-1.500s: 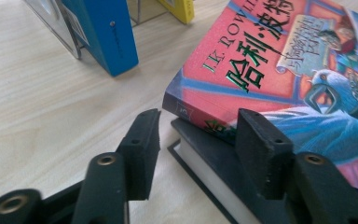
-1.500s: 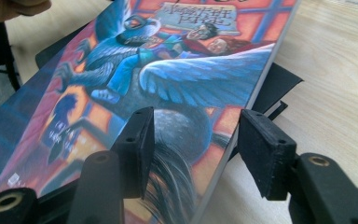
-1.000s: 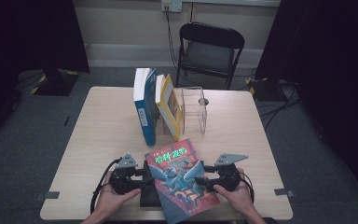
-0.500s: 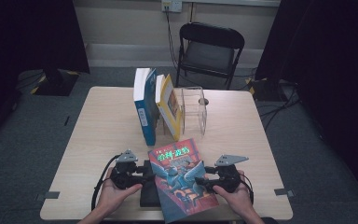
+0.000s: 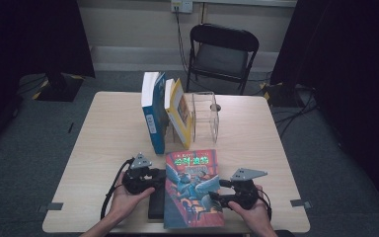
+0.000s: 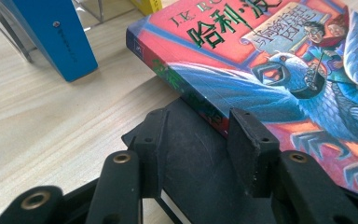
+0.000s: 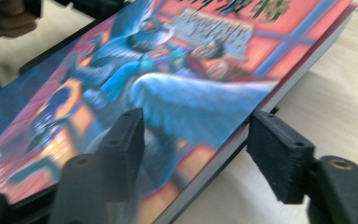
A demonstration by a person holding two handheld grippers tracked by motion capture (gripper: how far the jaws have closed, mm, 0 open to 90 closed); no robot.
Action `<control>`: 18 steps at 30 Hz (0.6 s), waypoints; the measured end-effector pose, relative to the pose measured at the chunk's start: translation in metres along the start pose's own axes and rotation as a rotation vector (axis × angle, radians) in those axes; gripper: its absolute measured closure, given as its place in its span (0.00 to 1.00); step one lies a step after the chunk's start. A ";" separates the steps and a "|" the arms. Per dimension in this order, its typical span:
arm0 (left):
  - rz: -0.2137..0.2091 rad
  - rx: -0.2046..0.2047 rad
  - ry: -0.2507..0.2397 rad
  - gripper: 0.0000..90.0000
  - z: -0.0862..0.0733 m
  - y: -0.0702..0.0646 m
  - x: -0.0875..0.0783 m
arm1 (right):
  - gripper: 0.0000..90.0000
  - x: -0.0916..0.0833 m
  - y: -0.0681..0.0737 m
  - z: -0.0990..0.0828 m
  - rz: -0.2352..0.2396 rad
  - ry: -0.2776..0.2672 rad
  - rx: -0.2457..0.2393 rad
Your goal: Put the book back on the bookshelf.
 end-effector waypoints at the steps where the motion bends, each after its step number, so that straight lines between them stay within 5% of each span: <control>1: -0.002 0.008 0.001 0.62 0.000 0.000 -0.001 | 0.37 0.004 -0.002 0.003 -0.006 -0.001 0.003; 5: -0.021 0.037 0.002 0.50 -0.004 -0.002 -0.003 | 0.34 0.011 -0.005 0.009 -0.015 -0.004 0.003; 7: 0.009 0.104 0.021 0.49 -0.006 -0.001 -0.004 | 0.33 0.019 -0.011 0.017 -0.034 -0.003 0.007; 9: 0.021 0.108 0.029 0.55 -0.006 -0.001 -0.004 | 0.32 0.023 -0.014 0.020 -0.039 -0.002 0.011; 14: 0.006 0.111 0.031 0.50 -0.007 -0.002 -0.004 | 0.29 0.030 -0.018 0.025 -0.040 -0.012 0.012; 15: 0.007 0.095 0.032 0.49 -0.006 -0.002 -0.005 | 0.28 0.031 -0.018 0.023 -0.033 -0.021 0.024; 17: -0.065 -0.014 -0.023 0.47 -0.003 -0.007 -0.008 | 0.29 0.031 -0.019 0.022 -0.027 -0.027 0.032; 18: -0.076 -0.015 -0.029 0.47 -0.002 -0.010 -0.008 | 0.28 0.030 -0.019 0.021 -0.022 -0.026 0.039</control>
Point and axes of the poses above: each handheld gripper's, and its own axes: x roughly forward along the jaws, z roughly out of its top, y roughly to its left, the point moved 7 cm from there along x, roughly forward along the jaws, and after that the axes turned 14 degrees about -z, right-handed, at the moved point
